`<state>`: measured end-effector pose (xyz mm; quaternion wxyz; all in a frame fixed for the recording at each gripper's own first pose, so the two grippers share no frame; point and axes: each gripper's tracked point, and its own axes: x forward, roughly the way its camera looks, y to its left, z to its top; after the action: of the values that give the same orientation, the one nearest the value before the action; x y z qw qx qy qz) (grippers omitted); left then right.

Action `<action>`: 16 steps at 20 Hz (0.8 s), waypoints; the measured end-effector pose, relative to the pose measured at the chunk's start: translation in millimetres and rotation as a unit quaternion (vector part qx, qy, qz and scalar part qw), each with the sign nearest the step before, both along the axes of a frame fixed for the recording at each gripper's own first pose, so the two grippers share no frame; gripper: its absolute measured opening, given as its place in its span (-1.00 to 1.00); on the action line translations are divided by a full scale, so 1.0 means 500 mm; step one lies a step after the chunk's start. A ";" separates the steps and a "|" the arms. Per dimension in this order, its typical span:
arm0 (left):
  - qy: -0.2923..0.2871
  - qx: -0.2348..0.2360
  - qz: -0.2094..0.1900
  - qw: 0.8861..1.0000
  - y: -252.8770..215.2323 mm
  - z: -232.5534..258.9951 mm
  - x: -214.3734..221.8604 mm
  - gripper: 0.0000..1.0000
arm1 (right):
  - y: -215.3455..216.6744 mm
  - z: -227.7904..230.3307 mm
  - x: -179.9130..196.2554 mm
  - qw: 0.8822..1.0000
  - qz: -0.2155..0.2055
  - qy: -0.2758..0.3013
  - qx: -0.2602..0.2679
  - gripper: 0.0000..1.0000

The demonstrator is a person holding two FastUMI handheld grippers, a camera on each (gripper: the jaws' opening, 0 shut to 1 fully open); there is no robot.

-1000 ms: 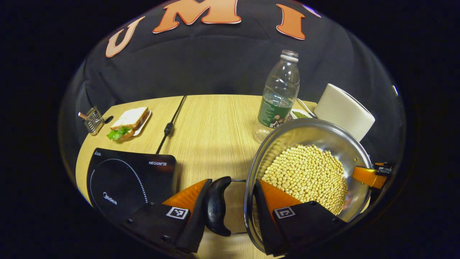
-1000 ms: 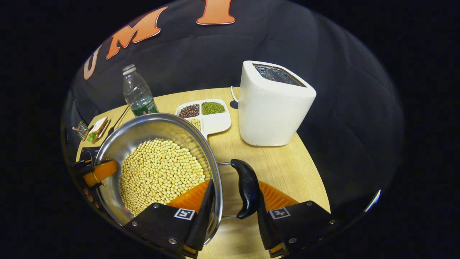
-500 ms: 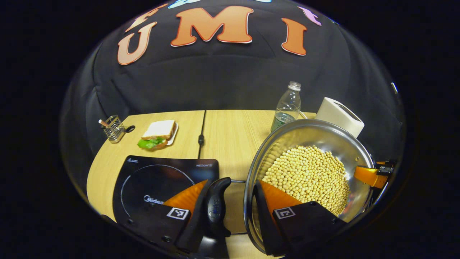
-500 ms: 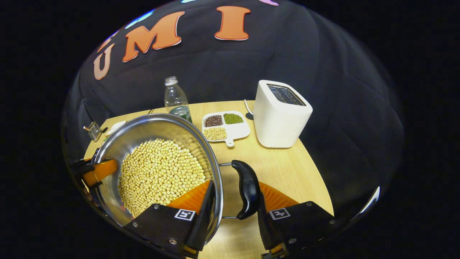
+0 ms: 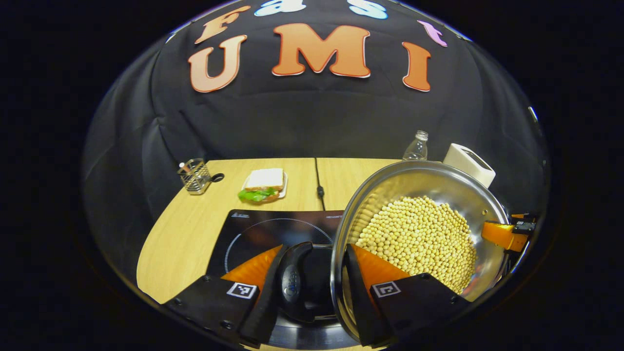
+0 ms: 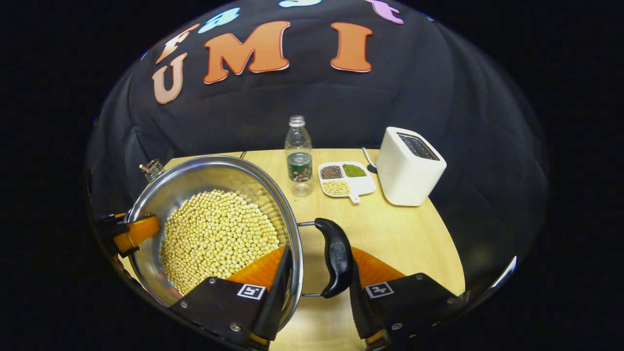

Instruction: First push the handle of the pot to place it horizontally, then grasp the pot with both hands and set it on the induction cooktop.

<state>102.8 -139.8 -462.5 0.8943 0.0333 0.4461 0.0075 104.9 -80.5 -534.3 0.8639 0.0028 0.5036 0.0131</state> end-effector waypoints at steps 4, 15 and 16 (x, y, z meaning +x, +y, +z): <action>-0.001 0.019 0.022 1.000 0.010 0.025 -0.010 0.36 | -0.003 -0.013 0.010 1.000 0.024 0.001 0.018 0.19; -0.004 0.050 0.050 0.997 0.014 0.048 -0.033 0.49 | -0.036 -0.005 0.031 0.998 0.050 0.001 0.046 0.19; -0.004 0.052 0.051 0.997 0.014 0.054 -0.025 0.49 | -0.042 -0.004 0.036 0.998 0.047 0.002 0.050 0.19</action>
<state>90.4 -132.6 -435.7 0.8916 0.0566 0.4428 0.0765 122.9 -101.7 -536.5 0.8598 0.0218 0.5040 0.0790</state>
